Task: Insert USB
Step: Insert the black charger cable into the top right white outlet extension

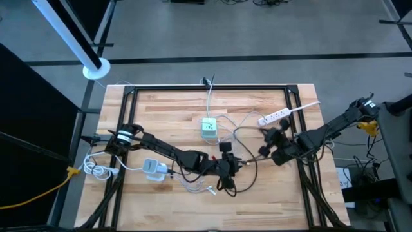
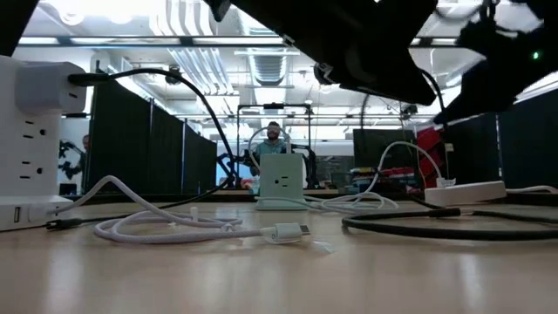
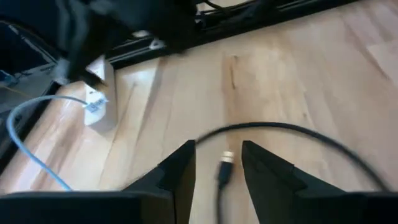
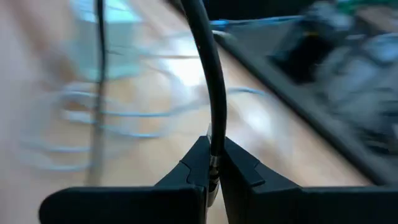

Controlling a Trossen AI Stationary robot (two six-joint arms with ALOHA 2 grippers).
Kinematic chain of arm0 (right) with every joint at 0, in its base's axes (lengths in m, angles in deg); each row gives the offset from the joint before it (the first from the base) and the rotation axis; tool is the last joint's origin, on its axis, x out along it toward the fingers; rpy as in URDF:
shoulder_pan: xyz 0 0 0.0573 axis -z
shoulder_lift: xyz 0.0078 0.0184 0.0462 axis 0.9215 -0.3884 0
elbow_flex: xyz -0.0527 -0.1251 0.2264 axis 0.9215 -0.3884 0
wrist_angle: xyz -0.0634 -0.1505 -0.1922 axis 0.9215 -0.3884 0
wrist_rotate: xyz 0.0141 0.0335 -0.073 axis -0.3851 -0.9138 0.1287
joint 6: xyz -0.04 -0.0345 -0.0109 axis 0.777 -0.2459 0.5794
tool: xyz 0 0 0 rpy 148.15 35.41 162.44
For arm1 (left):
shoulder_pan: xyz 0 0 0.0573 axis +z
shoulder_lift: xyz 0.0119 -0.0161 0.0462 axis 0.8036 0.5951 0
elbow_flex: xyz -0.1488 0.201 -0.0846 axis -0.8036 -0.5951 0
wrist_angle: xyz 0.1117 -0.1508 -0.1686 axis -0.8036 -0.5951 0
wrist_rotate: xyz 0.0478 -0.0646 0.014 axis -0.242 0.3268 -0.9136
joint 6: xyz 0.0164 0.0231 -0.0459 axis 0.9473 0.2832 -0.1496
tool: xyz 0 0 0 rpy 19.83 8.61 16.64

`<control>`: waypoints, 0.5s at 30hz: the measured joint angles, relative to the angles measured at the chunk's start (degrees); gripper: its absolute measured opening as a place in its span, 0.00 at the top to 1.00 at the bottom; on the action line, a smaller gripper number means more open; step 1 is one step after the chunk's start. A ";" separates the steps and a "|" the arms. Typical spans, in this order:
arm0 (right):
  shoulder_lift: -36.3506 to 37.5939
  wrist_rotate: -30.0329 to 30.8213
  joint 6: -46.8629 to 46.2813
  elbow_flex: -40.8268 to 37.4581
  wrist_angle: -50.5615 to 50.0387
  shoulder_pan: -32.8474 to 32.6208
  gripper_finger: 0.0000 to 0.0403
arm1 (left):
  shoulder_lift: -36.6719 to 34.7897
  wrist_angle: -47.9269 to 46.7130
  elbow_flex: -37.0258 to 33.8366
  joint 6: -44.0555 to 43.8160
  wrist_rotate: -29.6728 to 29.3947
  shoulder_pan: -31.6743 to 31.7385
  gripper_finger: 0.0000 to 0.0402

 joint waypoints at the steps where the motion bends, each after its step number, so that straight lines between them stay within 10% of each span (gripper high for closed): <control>1: 1.16 1.13 -0.29 -0.78 -1.63 0.76 0.98 | 0.00 -0.28 0.00 -0.07 0.10 -0.29 0.70; 15: 24.10 -3.17 3.38 -13.73 3.30 15.28 0.98 | -0.11 -0.26 0.02 0.37 2.88 -1.83 0.74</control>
